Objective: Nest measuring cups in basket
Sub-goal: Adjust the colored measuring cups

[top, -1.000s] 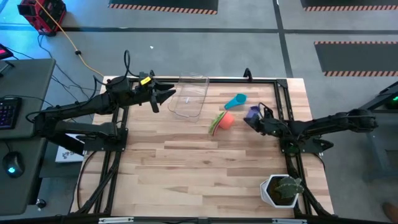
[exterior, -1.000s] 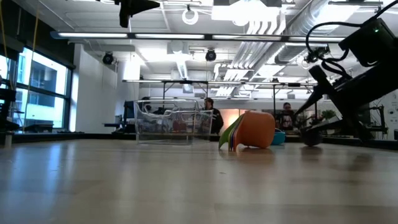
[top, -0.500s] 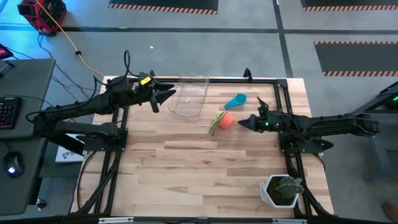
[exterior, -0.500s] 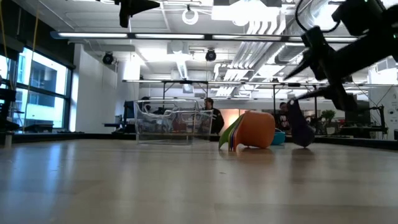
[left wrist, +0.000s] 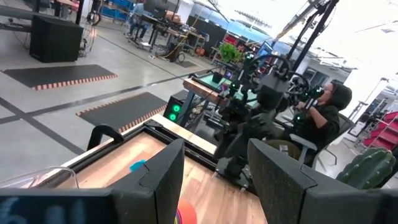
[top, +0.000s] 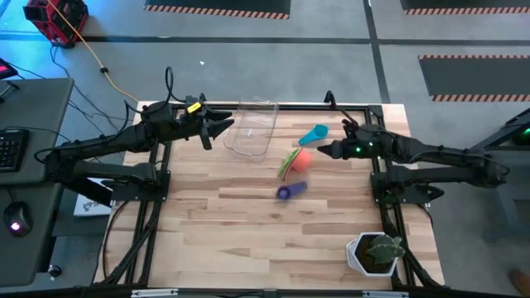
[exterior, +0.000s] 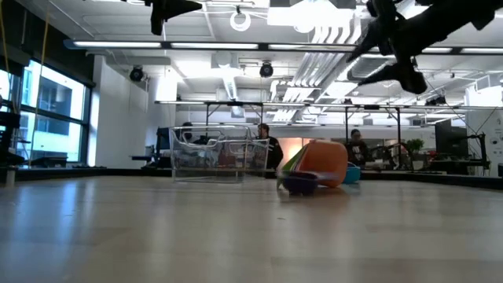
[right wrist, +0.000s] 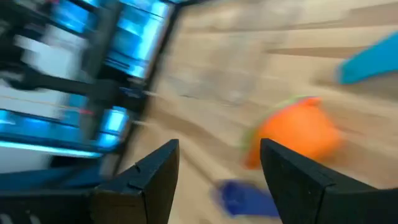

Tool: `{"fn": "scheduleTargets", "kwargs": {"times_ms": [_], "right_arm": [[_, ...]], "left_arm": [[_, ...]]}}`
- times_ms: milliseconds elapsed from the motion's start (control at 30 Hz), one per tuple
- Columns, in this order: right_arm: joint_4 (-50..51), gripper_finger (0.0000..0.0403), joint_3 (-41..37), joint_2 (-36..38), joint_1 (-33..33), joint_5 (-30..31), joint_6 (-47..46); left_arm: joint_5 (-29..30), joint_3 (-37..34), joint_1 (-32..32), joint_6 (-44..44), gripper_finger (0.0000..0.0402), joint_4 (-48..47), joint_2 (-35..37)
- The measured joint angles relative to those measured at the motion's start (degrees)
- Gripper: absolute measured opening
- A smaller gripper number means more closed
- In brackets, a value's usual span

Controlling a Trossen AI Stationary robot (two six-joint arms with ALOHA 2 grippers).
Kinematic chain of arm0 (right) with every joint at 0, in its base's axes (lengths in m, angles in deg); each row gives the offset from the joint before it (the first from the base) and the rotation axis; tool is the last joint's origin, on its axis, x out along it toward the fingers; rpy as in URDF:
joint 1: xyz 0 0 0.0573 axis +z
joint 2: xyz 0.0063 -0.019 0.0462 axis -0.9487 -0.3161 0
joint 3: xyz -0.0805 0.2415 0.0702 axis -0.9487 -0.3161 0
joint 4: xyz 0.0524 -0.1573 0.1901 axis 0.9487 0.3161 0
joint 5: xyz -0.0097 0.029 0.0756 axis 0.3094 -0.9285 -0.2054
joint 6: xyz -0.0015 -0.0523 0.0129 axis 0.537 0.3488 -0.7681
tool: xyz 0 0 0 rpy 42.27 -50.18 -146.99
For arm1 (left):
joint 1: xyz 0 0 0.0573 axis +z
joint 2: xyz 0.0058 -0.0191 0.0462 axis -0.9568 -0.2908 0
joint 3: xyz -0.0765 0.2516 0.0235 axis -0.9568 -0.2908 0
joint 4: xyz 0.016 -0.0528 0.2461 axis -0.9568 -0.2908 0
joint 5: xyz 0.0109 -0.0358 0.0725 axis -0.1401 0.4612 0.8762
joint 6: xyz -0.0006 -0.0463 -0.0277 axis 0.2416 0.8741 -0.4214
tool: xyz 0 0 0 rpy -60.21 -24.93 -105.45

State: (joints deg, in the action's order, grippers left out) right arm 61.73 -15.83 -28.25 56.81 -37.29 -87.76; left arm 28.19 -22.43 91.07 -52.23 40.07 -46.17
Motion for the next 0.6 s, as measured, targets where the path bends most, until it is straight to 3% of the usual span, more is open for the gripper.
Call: {"fn": "scheduleTargets", "kwargs": {"times_ms": [133, 267, 433, 600], "right_arm": [[9.23, 0.0216, 4.22, -3.55, -3.29, 0.39, 2.45], [5.96, 0.0216, 6.52, -10.27, -6.72, -12.49, 8.36], [6.49, 0.0216, 13.49, -21.79, -11.01, -22.59, 23.13], [11.60, 0.0216, 22.66, -32.28, -12.28, -24.40, 39.96]], "left_arm": [[0.00, 0.00, 0.00, 0.54, 0.0170, -0.29, -0.01], [0.00, 0.00, 0.00, 0.54, 0.0170, -1.05, 0.00], [0.00, 0.00, 0.00, 0.71, 0.0170, -1.16, 0.00], [-0.37, 0.00, -0.02, 0.98, 0.0170, -1.16, 0.00]]}}
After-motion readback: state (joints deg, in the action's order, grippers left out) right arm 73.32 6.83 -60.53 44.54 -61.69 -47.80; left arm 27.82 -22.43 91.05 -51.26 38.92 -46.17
